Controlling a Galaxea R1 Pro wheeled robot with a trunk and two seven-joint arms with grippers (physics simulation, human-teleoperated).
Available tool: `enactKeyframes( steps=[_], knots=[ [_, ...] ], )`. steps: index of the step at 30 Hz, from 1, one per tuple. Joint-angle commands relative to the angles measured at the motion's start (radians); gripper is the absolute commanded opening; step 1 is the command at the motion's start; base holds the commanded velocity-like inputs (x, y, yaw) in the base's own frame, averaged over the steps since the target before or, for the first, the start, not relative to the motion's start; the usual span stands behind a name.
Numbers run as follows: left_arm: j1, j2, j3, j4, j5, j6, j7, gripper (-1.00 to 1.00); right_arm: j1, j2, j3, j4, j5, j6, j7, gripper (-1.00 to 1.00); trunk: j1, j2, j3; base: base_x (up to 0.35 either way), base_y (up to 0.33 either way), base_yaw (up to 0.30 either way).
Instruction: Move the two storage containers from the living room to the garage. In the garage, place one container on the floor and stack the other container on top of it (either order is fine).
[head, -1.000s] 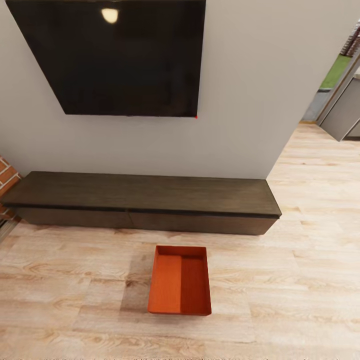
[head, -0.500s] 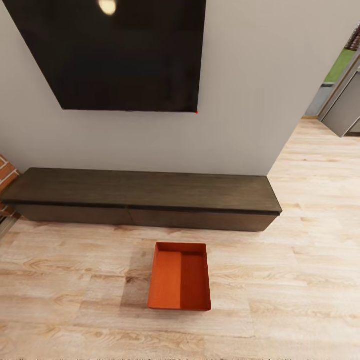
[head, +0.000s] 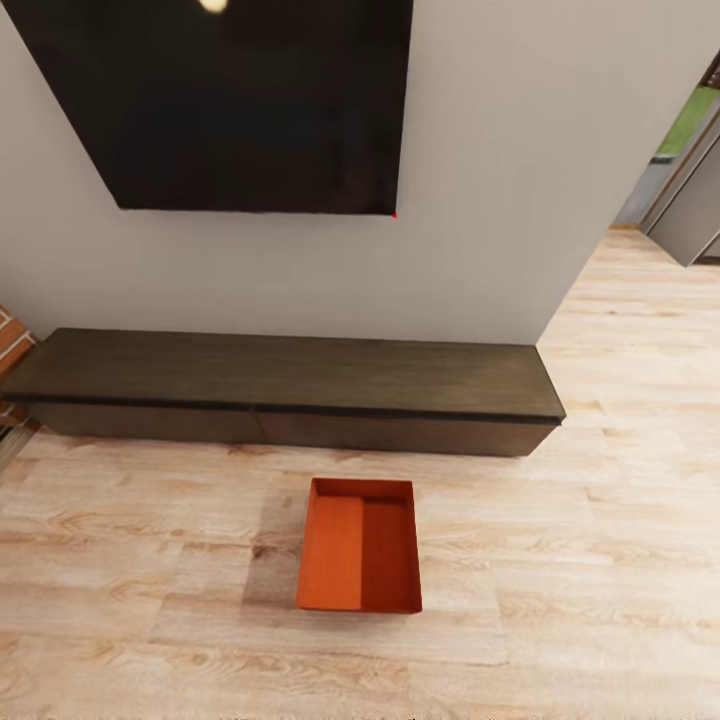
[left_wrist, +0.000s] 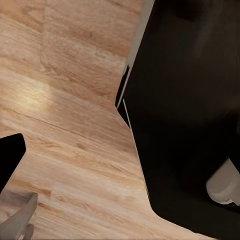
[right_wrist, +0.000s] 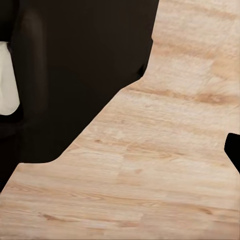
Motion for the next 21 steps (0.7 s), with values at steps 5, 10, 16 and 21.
enactKeyframes(
  steps=[5,10,16,21],
  knots=[
    [0.000,-0.001,0.002,0.001,0.002,-0.010,0.002,1.00,-0.001,0.000,-0.004,0.003,0.011,-0.005,-0.006,1.00,0.000,-0.001,-0.006,0.000,0.000,0.000],
    [0.000,-0.002,0.004,0.001,0.003,-0.011,0.008,1.00,-0.001,0.001,-0.004,0.003,0.011,-0.005,-0.006,1.00,0.000,-0.001,-0.007,-0.089,0.012,0.000],
    [0.000,-0.001,0.006,0.001,0.003,-0.011,0.009,1.00,-0.001,0.000,-0.004,0.003,0.011,-0.005,-0.006,1.00,0.000,-0.001,-0.007,-0.279,0.109,0.000],
    [0.000,0.002,0.006,0.001,0.003,-0.011,0.009,1.00,-0.001,0.000,-0.003,0.003,0.012,-0.004,-0.005,1.00,0.000,-0.001,-0.007,-0.251,0.156,0.000]
  ],
)
